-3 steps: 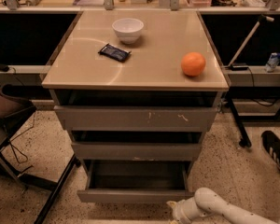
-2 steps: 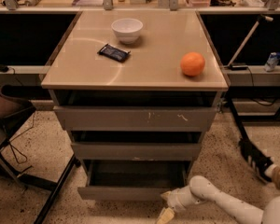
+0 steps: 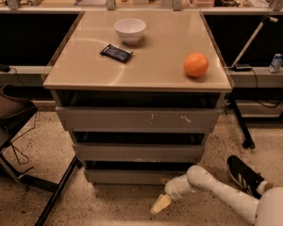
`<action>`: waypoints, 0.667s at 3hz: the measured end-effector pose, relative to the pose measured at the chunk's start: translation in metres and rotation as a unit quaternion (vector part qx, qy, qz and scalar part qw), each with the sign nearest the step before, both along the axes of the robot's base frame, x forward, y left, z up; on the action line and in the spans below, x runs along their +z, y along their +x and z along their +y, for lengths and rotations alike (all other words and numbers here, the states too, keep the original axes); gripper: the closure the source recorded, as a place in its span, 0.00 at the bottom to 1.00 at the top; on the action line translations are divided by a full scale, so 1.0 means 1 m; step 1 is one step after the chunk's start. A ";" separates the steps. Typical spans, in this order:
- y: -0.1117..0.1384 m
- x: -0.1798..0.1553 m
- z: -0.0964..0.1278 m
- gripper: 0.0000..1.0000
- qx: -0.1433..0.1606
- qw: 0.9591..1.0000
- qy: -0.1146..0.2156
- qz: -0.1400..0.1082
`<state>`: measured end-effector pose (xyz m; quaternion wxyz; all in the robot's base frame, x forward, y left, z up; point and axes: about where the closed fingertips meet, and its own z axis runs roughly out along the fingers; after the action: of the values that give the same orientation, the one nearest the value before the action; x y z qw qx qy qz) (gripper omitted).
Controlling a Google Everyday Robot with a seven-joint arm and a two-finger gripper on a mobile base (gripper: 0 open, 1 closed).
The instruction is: Close bottom drawer
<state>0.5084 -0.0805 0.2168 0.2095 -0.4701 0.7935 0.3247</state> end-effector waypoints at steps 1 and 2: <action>0.000 0.000 0.001 0.00 0.000 1.000 0.000 0.000; 0.018 -0.005 0.002 0.00 -0.009 1.000 0.012 0.004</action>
Offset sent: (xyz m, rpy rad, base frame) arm 0.0975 0.0012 -0.0232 0.1166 0.0309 -0.0953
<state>0.5268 -0.0787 0.2114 0.2149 -0.4594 0.7945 0.3340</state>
